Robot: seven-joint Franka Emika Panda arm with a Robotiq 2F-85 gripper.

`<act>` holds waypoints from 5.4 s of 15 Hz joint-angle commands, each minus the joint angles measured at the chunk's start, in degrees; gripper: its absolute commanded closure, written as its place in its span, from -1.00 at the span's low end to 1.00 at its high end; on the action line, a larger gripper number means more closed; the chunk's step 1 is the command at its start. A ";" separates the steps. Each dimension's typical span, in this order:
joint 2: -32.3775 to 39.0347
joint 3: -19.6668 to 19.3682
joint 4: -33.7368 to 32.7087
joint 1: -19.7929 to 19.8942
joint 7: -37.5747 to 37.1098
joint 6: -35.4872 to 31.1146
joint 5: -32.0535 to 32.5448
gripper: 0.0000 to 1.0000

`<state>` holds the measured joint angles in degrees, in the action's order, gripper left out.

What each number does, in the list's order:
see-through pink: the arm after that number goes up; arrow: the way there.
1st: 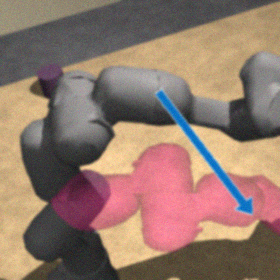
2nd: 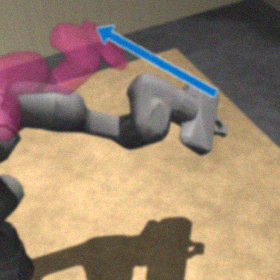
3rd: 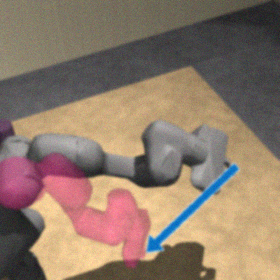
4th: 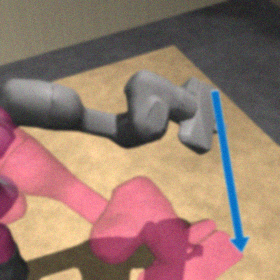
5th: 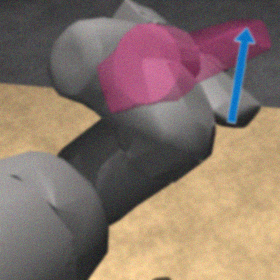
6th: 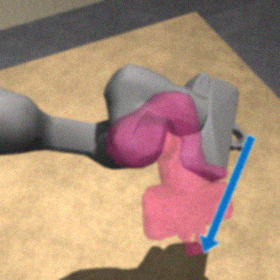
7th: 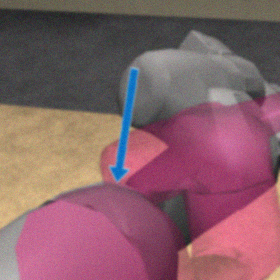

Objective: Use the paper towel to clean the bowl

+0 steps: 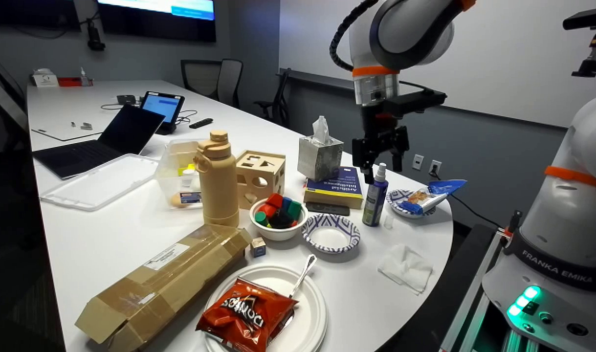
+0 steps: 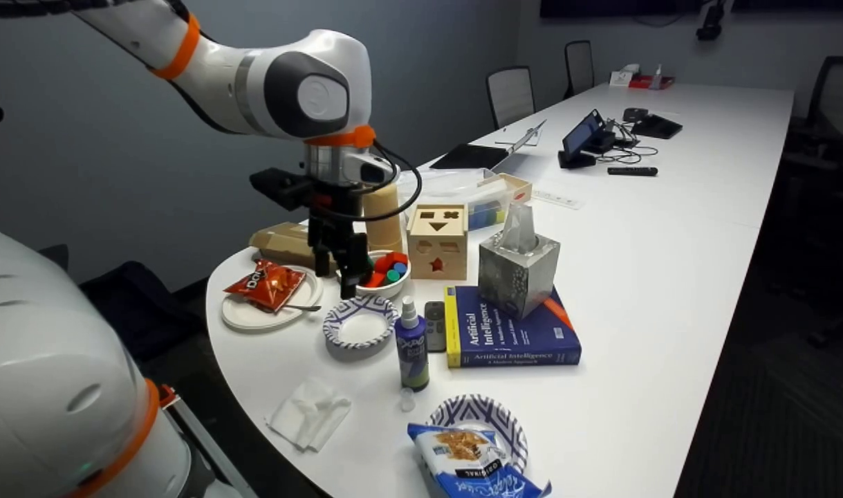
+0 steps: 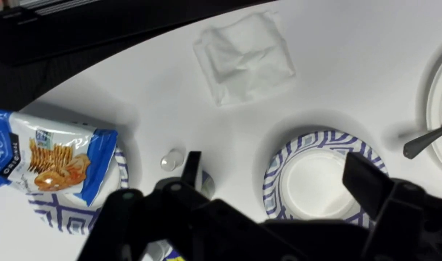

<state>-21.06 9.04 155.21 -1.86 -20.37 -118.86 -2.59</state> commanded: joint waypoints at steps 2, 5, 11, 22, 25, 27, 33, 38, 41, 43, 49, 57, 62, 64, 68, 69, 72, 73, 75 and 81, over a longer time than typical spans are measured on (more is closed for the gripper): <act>6.37 -1.83 0.71 -0.32 -0.15 -1.61 -5.28 -1.00; 10.35 -2.67 1.95 0.09 0.00 -5.20 -5.85 -1.00; 18.47 -3.85 2.17 -0.19 0.67 -13.20 -5.04 -1.00; 28.52 -5.61 2.14 -0.78 -1.27 -19.64 -1.66 -1.00; 31.05 -6.34 2.12 -0.87 -0.99 -22.26 -1.62 -1.00; 32.41 -6.86 2.11 -1.01 -1.10 -23.32 -1.59 -1.00; 35.16 -7.33 2.07 -1.62 -0.37 -24.85 -2.51 -0.50; 35.65 -7.23 1.85 -2.23 -0.13 -24.95 -2.65 0.16; 35.36 -7.16 2.16 -2.68 -0.13 -24.62 -2.66 0.61; 35.62 -7.02 2.00 -2.64 0.20 -24.37 -3.03 0.92; 33.48 -6.19 1.95 -2.10 1.83 -23.08 -5.01 0.98; 20.33 -4.02 3.15 -5.16 -2.30 -18.77 -2.53 0.99; 10.81 -0.80 3.14 -5.79 -11.39 -16.99 3.75 0.99; 10.61 0.94 3.07 -4.74 -16.43 -22.23 7.24 0.99; 13.26 3.94 2.08 -1.81 -30.72 -32.33 18.94 0.99; 13.57 4.66 2.03 -0.77 -35.11 -33.78 23.72 0.99; 14.84 5.18 1.98 1.23 -46.85 -36.39 36.07 0.99; 15.52 5.21 1.90 1.58 -50.06 -36.62 39.29 0.99; 17.24 4.98 1.92 1.76 -55.93 -37.18 44.68 0.99; 22.81 3.89 2.22 1.35 -70.22 -41.87 56.75 0.99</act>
<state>-0.43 13.36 157.42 -1.06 -83.33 -157.50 47.70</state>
